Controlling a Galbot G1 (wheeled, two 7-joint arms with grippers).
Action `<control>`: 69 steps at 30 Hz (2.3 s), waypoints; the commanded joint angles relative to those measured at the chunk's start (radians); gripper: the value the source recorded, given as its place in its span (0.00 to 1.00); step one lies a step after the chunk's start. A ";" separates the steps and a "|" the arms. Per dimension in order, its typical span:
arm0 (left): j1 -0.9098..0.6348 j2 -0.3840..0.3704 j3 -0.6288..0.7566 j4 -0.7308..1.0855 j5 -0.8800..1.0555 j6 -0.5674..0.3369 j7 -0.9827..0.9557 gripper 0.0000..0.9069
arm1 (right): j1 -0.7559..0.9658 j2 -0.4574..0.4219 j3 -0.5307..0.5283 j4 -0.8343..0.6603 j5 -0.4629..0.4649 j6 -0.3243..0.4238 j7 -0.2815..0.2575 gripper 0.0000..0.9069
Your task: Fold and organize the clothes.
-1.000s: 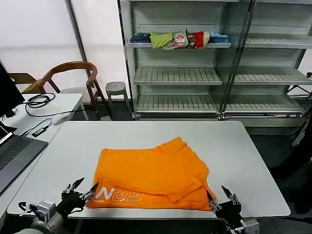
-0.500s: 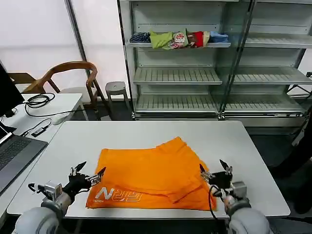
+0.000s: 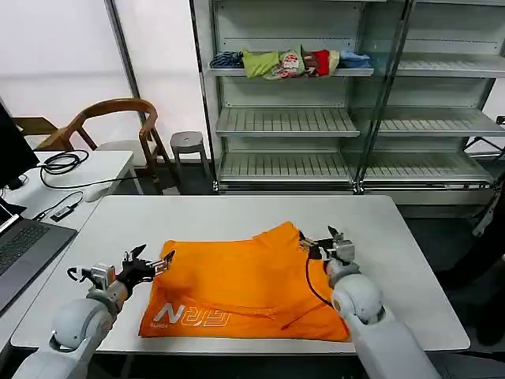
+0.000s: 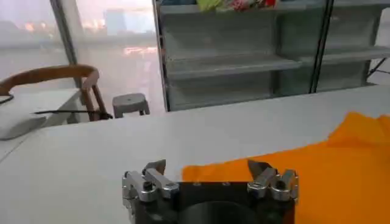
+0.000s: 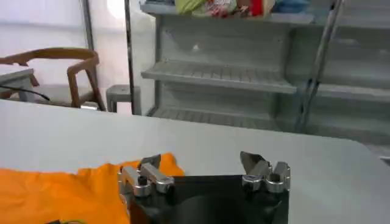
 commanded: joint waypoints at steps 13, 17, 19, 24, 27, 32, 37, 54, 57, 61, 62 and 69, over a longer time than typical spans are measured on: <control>-0.290 -0.034 0.184 0.333 0.023 -0.022 0.029 1.00 | 0.233 0.148 -0.042 -0.413 -0.033 0.022 -0.020 1.00; -0.299 -0.039 0.185 0.350 0.023 -0.021 0.029 1.00 | 0.231 0.155 -0.041 -0.437 -0.033 0.026 -0.026 1.00; -0.303 -0.039 0.186 0.359 0.023 -0.021 0.029 1.00 | 0.231 0.164 -0.035 -0.451 -0.034 0.030 -0.029 1.00; -0.305 -0.037 0.183 0.379 0.023 -0.020 0.034 1.00 | 0.236 0.176 -0.032 -0.473 -0.033 0.045 -0.036 1.00; -0.297 -0.032 0.178 0.380 0.022 -0.018 0.045 1.00 | 0.239 0.181 -0.031 -0.478 -0.033 0.052 -0.039 1.00; -0.295 -0.036 0.175 0.387 0.021 -0.018 0.047 1.00 | 0.244 0.190 -0.032 -0.486 -0.033 0.052 -0.040 1.00; -0.295 -0.039 0.171 0.395 0.022 -0.019 0.051 1.00 | 0.246 0.193 -0.036 -0.494 -0.034 0.050 -0.038 1.00; -0.265 -0.031 0.164 0.365 0.033 -0.022 0.082 0.02 | 0.251 0.185 -0.035 -0.499 0.029 0.023 -0.050 0.00; -0.260 -0.035 0.165 0.362 0.034 -0.022 0.082 0.02 | 0.249 0.186 -0.036 -0.495 0.030 0.023 -0.051 0.00; -0.247 -0.037 0.167 0.348 0.035 -0.023 0.085 0.02 | 0.239 0.183 -0.040 -0.475 0.032 0.020 -0.053 0.00; -0.247 -0.038 0.167 0.348 0.036 -0.023 0.085 0.02 | 0.236 0.182 -0.040 -0.472 0.032 0.020 -0.053 0.00; -0.253 -0.041 0.170 0.347 0.037 -0.023 0.085 0.02 | 0.230 0.183 -0.036 -0.475 0.022 0.031 -0.063 0.00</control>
